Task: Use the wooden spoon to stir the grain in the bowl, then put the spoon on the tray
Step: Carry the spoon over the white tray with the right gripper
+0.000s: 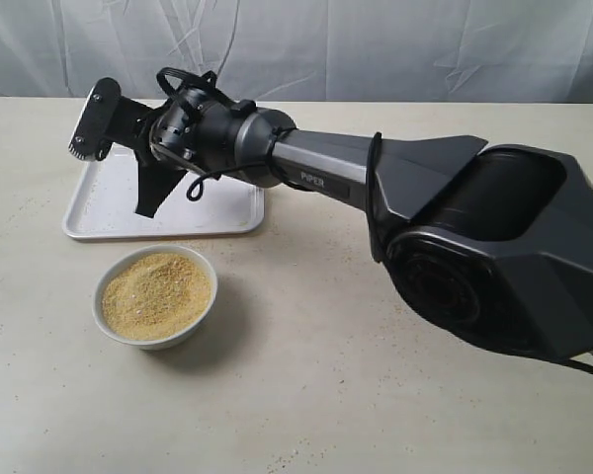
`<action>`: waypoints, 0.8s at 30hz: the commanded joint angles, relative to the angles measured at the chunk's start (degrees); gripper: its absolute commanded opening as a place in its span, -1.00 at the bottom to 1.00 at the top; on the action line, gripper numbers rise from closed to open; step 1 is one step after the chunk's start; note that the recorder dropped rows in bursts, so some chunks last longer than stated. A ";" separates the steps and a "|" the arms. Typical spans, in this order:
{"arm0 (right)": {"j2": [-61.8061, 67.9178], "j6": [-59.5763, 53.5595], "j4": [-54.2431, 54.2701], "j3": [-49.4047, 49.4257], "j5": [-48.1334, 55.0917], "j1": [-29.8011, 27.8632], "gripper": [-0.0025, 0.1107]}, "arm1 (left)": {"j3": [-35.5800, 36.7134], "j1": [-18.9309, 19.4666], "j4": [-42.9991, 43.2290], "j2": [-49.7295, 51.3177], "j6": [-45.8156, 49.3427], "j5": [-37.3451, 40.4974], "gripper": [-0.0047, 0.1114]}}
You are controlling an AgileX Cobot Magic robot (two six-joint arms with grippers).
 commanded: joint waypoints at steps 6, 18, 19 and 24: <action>1.05 3.66 -0.87 -1.57 -5.92 0.30 -0.97 | 0.28 -0.36 0.00 -0.29 -0.08 0.05 -0.92; 2.36 9.36 -1.32 -1.57 -4.80 0.30 -0.23 | 0.28 -0.36 0.00 -0.29 -0.08 0.05 -0.92; 2.36 9.83 -1.32 -1.57 -4.80 0.30 -0.15 | 0.28 -0.36 0.00 -0.29 -0.08 0.05 -0.92; 2.36 10.27 -1.19 -1.57 -4.88 0.30 -0.17 | 0.28 -0.36 0.00 -0.29 -0.08 0.05 -0.92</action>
